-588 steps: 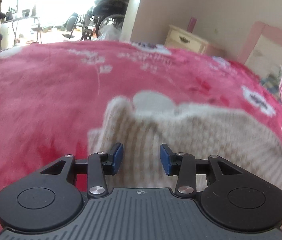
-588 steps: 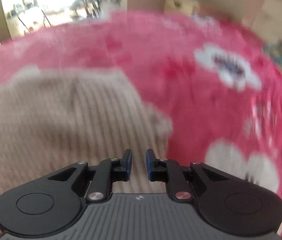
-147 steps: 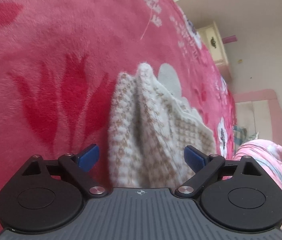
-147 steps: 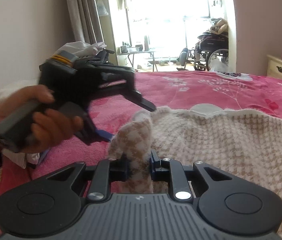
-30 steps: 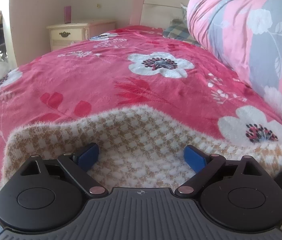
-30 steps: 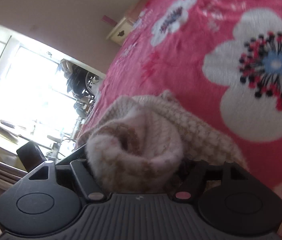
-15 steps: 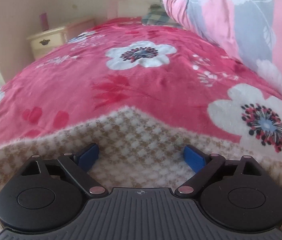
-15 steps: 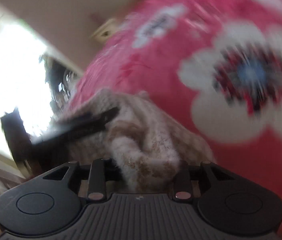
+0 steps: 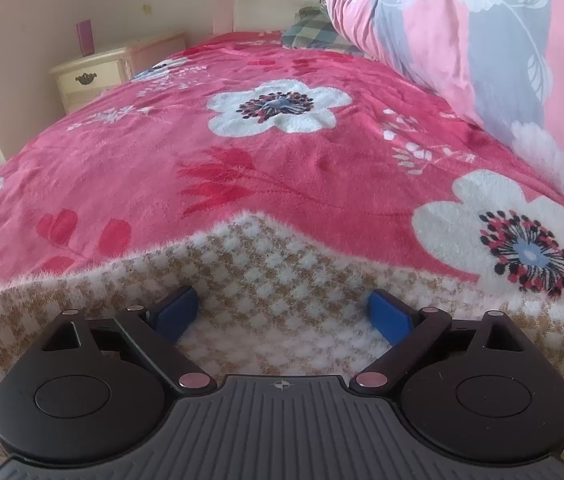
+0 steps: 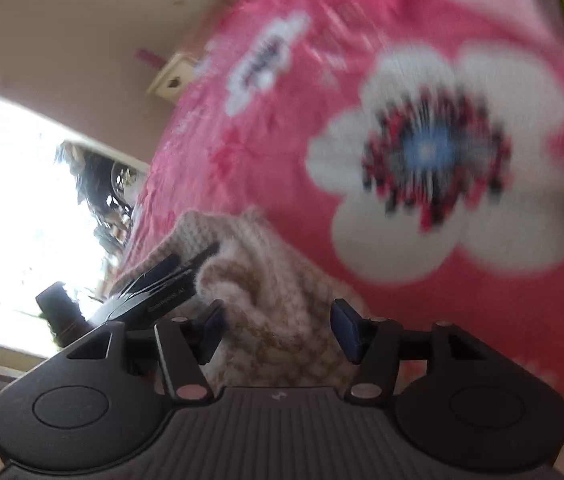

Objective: Fold clothes

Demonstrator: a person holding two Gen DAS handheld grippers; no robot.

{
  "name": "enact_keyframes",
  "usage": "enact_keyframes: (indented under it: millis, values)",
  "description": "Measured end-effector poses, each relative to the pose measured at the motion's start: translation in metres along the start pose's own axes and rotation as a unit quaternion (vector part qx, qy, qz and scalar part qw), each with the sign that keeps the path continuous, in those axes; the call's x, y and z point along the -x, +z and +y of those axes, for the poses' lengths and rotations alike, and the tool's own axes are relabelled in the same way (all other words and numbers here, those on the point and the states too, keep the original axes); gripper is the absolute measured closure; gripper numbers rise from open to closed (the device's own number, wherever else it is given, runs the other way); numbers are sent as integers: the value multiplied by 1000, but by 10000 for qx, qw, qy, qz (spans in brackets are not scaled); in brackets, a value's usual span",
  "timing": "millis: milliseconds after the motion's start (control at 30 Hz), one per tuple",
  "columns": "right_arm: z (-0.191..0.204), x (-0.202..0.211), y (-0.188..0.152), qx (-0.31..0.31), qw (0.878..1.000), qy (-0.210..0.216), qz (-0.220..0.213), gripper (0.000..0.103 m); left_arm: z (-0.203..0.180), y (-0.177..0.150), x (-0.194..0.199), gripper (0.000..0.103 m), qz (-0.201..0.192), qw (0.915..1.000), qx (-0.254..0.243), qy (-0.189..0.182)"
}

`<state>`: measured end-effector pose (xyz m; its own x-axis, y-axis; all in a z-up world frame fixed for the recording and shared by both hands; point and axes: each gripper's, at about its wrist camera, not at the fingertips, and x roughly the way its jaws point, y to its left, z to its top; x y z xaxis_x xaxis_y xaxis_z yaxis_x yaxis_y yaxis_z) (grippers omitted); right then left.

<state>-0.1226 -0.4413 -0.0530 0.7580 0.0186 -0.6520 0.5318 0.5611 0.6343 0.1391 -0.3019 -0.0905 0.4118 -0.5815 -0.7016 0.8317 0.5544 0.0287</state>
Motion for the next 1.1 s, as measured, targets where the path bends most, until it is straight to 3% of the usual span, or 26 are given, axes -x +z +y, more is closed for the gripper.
enact_keyframes:
  millis: [67,167,300,433,533,667,767,900,1000,1100]
  values:
    - [22,18,6,802,9961,-243,-292,47,0,0,0,9,0,10000,3,-4]
    - [55,39,13,1962,9771,-519,-638,54,-1,1,-1,9,10,10000,-28,17]
    - [89,5,-6,2889,9563,-397,-203,62,-2,0,1,9,-14,10000,-64,48]
    - [67,-68,-19,2862,9499,-1027,718,64,-5,-3,0,9,-5,9998,-172,92]
    - [40,-83,-12,2034,9709,-799,984,64,-9,-3,2,9,-24,9993,-307,197]
    - [40,-84,-8,1952,9712,-747,1143,64,-3,-8,27,10,-256,9994,-109,189]
    - [36,-89,-3,1875,9718,-709,1245,63,4,-26,76,9,-642,9977,165,103]
    - [33,-88,-3,1796,9735,-665,1247,63,8,-73,149,6,-948,9933,657,44]
    - [34,-90,-5,1790,9739,-695,1214,63,-1,-107,186,3,-911,9918,887,-148]
    - [34,-88,-7,1725,9754,-721,1164,63,-28,-135,196,0,-824,9934,642,-481]
